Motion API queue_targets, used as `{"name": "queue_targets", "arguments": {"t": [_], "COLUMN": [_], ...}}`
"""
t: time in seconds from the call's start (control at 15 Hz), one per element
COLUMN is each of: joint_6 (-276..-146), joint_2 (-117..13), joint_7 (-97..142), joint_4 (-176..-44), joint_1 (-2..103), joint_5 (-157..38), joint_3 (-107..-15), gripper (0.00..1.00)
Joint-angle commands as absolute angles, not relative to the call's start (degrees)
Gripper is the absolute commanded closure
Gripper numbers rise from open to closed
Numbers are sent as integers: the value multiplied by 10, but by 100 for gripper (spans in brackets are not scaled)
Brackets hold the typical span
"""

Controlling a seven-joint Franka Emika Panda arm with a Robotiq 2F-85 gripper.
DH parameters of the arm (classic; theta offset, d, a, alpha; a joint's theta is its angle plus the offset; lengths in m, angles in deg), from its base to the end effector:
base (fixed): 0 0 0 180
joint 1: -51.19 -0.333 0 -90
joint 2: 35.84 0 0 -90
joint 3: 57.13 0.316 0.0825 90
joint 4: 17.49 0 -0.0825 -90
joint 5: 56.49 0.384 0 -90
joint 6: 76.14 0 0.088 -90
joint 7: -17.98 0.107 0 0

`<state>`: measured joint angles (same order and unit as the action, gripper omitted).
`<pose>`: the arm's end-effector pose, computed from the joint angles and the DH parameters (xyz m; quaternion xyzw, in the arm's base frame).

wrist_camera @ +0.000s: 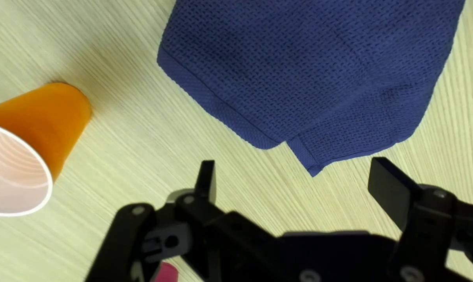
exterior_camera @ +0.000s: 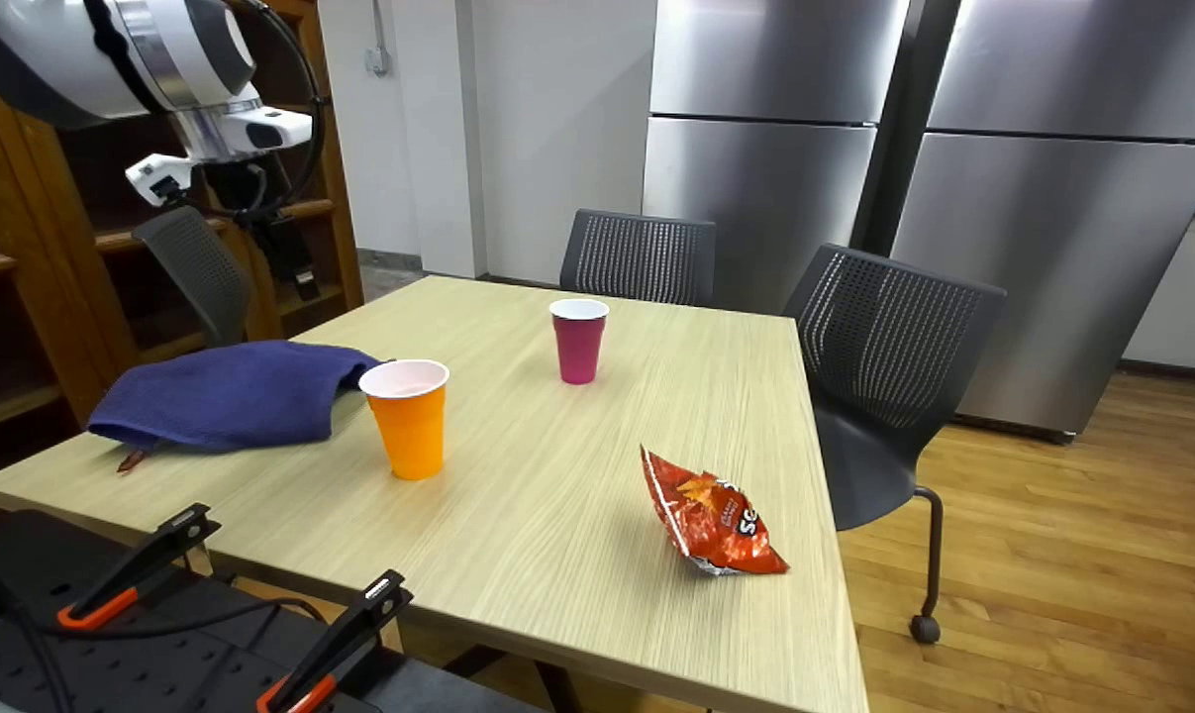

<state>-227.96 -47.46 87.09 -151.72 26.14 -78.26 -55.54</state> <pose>0.4650 0.2446 0.2562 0.9728 -0.2051 0.1051 0.0255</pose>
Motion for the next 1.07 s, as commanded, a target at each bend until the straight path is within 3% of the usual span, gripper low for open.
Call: {"name": "queue_targets", "arguments": {"t": [0.0, 1.0], "joint_6": [-2279, -2225], "joint_2": [-428, -401], "joint_7": [809, 366], "joint_4": [-1540, -1534], "joint_1": [309, 407], "joint_5": [-726, -559], "joint_3": [-524, -513], "gripper": [0, 0]}}
